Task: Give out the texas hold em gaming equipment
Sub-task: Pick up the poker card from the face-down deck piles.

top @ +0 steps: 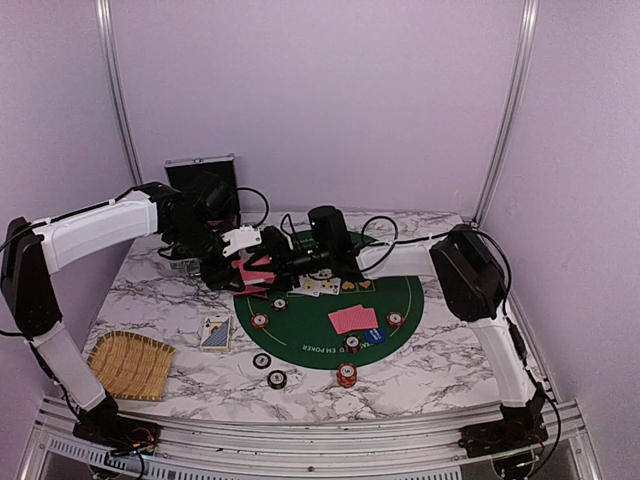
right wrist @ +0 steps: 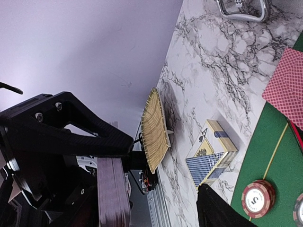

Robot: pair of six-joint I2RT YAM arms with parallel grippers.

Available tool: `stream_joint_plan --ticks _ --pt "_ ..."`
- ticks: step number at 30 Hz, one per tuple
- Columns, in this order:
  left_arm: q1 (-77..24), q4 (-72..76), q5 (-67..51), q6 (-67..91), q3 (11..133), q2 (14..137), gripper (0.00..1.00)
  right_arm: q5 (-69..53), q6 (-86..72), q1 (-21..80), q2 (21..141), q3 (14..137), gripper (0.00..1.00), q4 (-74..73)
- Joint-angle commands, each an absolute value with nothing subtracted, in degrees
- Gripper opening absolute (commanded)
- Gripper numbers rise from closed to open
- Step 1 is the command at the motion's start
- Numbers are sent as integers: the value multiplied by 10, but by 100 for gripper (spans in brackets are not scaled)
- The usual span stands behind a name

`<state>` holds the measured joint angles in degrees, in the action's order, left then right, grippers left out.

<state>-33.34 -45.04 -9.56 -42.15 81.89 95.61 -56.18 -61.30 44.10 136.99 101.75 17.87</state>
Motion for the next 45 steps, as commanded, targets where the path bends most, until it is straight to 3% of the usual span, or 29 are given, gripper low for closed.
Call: stream_joint_plan --ticks 1,5,11,14,31,45 --pt "-335 -441 -105 -417 831 953 0 -547 -573 421 1331 987 65 125" --pt "-335 -441 -106 -416 831 955 0 -551 -567 419 1317 980 58 124" --pt "-335 -441 -104 -416 831 953 0 -553 -548 418 1296 973 36 110" --pt "-335 -441 -103 -416 829 953 0 -554 -533 417 1287 971 29 94" --pt "-335 -442 -102 -415 827 951 0 -561 -517 400 1248 939 5 68" --pt "-335 -442 -98 -418 830 951 0 -553 -485 355 1205 914 0 18"
